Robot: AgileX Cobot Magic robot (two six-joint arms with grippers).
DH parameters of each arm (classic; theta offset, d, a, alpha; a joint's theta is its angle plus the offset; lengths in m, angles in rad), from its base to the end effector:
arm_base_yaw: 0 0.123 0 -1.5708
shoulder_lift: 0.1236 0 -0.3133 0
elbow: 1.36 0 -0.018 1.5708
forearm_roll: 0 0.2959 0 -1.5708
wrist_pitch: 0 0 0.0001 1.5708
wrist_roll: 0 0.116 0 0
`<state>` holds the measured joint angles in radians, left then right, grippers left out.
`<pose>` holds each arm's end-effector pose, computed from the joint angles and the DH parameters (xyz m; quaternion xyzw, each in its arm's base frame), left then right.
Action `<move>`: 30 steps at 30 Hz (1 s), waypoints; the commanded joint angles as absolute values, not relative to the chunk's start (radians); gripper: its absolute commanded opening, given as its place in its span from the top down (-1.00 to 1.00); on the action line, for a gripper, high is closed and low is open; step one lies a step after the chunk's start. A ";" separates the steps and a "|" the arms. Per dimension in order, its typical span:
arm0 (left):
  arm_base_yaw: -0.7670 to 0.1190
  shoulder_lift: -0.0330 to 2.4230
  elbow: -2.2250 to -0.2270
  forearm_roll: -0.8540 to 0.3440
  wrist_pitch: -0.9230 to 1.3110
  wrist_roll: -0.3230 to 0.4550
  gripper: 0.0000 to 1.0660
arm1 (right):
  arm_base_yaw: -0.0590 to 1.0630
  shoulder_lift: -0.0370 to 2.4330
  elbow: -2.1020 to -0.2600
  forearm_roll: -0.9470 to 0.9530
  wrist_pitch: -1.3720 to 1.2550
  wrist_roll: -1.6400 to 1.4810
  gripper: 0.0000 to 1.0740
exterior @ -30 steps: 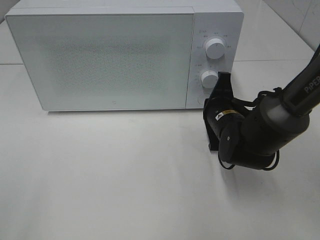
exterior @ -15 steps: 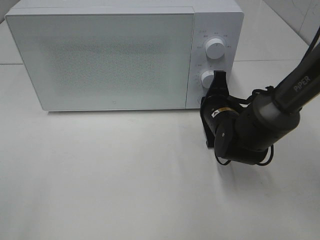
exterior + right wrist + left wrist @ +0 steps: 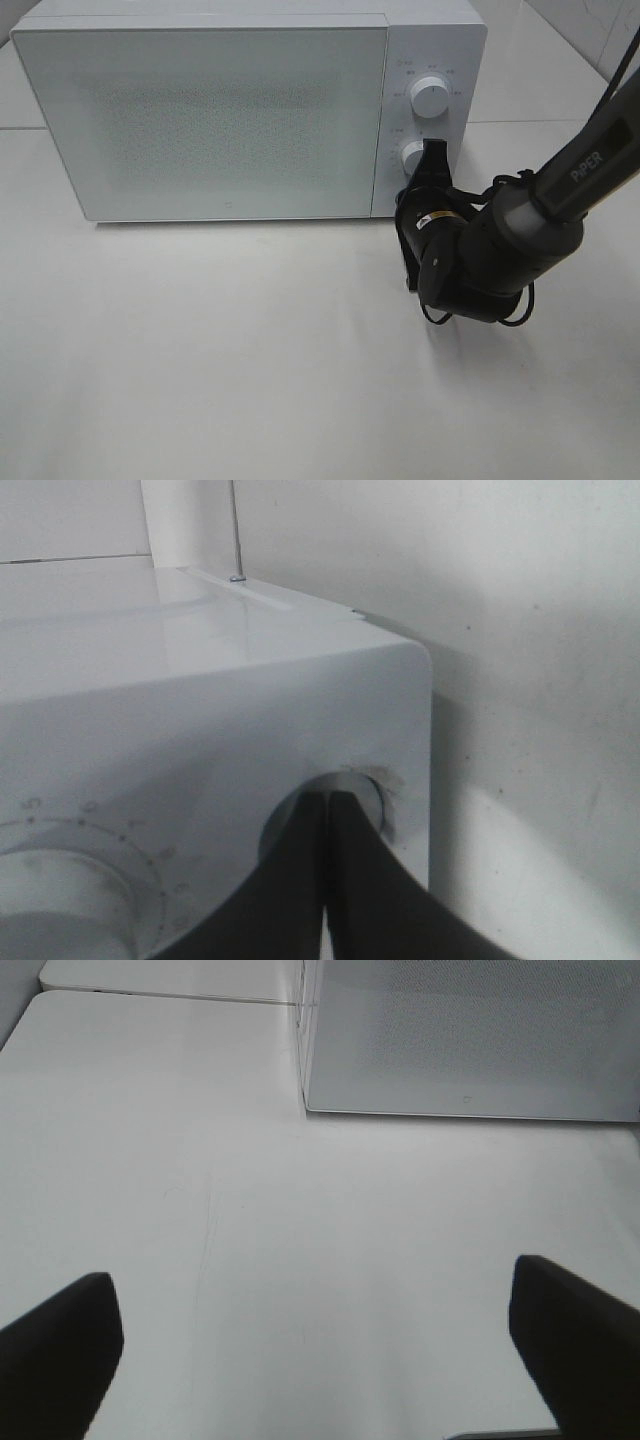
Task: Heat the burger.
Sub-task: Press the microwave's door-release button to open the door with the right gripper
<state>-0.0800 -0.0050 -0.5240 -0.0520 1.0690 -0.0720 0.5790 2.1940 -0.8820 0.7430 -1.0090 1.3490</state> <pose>0.0237 -0.0072 0.2950 0.0049 0.8475 -0.0661 0.5267 0.3871 0.1737 0.0470 0.5908 0.5439 0.4124 0.4301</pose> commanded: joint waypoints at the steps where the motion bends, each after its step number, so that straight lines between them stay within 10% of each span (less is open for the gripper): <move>1: -0.077 -0.009 -0.521 -0.059 1.070 -0.071 -0.86 | 0.571 2.205 -0.933 0.728 -1.060 1.333 1.00; 30: -0.077 -0.009 -0.521 -0.059 1.070 -0.071 -0.86 | 0.560 2.210 -0.981 0.740 -1.051 1.269 1.00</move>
<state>-0.0800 -0.0050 -0.5240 -0.0520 1.0690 -0.0720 0.5900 2.2110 -0.9440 0.8370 -0.9800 1.2810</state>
